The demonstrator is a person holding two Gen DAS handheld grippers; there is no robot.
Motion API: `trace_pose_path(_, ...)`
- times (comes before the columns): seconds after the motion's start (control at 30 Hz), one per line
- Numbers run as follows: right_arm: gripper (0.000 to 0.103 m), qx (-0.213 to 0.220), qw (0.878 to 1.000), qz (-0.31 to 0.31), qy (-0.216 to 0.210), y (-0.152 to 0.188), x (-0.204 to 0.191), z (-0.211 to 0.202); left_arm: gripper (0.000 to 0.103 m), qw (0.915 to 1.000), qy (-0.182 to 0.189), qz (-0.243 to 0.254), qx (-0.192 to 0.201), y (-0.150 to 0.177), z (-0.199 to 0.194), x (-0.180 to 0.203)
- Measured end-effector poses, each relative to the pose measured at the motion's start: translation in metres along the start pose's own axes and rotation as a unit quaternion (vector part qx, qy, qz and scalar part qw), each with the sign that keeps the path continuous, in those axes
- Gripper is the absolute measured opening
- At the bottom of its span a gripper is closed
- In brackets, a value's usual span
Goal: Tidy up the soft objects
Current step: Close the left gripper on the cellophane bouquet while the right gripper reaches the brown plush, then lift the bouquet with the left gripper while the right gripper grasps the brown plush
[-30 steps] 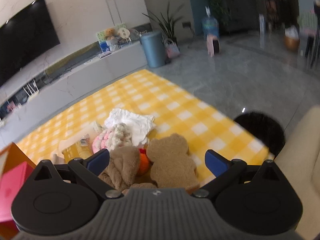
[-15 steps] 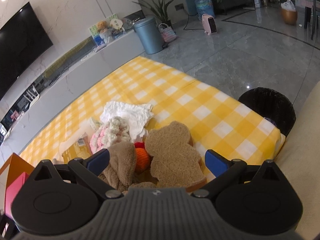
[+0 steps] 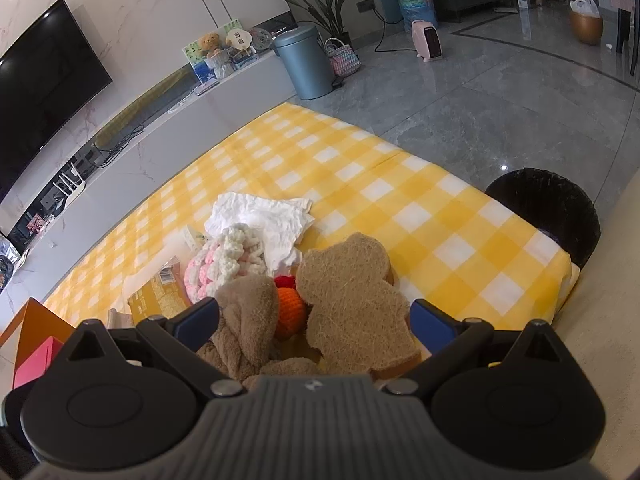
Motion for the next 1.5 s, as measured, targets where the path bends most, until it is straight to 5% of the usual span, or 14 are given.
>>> trace_pose_path(0.33, 0.1, 0.001, 1.0, 0.012, -0.004, 0.0, 0.003, 0.001, 0.07, 0.9974, 0.006, -0.022, -0.068, -0.008, 0.013, -0.008)
trace_pose_path(0.6, 0.1, 0.0, 1.0, 0.014, -0.011, 0.0, 0.005, -0.001, 0.067, 0.9981, 0.011, -0.035, -0.05, 0.004, -0.012, -0.006)
trace_pose_path(0.73, 0.099, -0.006, 1.0, 0.003, -0.02, 0.002, 0.001, -0.001, 0.067, 0.9948, 0.042, -0.089, -0.025, 0.021, -0.033, -0.026)
trace_pose_path(0.93, 0.091, -0.03, 0.998, -0.042, -0.037, 0.007, -0.014, 0.004, 0.067, 0.9759, 0.071, -0.202, 0.042, 0.051, -0.075, -0.063)
trace_pose_path(1.2, 0.083, -0.065, 0.992, -0.106, -0.017, 0.018, -0.039, 0.023, 0.067, 0.9277, 0.064, -0.339, 0.144, 0.096, -0.123, -0.087)
trace_pose_path(1.33, 0.085, -0.093, 0.975, -0.202, -0.025, 0.036, -0.068, 0.029, 0.067, 0.9123, 0.069, -0.357, 0.189, 0.106, -0.14, -0.089)
trace_pose_path(1.5, 0.088, -0.135, 0.947, -0.285, 0.053, 0.058, -0.087, 0.053, 0.067, 0.9047, 0.071, -0.37, 0.199, 0.111, -0.141, -0.087)
Point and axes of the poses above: each gripper's, at about its wrist camera, not at the fingertips, and z roughly the way its jaws point, x to its right, y to its underside, the point moved 2 cm from there along z, roughly the way its jaws point, and after that the axes turned 7 degrees about -y, right-handed, at the moved point
